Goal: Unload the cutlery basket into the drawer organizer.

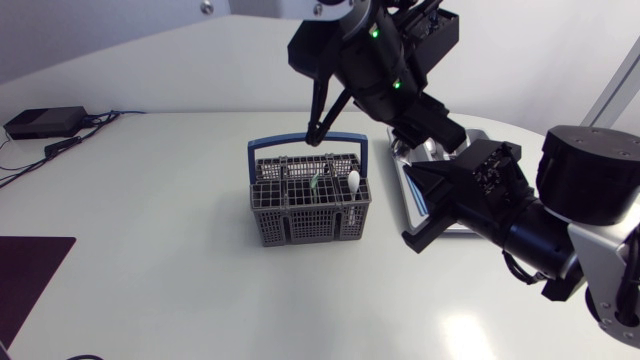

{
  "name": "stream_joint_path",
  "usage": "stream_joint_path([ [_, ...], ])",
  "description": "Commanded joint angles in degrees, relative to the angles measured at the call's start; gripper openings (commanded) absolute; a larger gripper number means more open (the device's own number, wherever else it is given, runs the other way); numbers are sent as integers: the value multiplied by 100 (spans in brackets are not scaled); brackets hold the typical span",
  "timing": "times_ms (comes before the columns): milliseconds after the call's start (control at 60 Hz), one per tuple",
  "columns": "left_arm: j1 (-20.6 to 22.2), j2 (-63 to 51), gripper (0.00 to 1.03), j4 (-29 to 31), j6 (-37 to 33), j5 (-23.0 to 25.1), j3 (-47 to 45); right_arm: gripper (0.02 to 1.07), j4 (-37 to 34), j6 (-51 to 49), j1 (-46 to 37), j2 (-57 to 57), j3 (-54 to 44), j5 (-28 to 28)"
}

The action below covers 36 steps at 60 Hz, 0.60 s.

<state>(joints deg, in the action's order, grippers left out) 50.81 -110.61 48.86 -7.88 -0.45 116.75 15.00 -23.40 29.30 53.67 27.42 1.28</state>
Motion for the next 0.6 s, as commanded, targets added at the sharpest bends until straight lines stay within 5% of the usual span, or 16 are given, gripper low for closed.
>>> stream_joint_path([
  [0,-159,285,85,-140,164,18,111,10,-85,-77,-47,-129,-105,-128],
  [133,-422,452,91,-272,85,45,190,10,-367,-174,-645,-375,-219,-787],
  [317,-888,479,90,-263,-399,361,278,10,-991,-499,-2174,-515,-123,-2439],
  [583,-1161,285,87,422,-1427,915,-47,9,-2318,-2362,-3923,170,422,-4452],
])
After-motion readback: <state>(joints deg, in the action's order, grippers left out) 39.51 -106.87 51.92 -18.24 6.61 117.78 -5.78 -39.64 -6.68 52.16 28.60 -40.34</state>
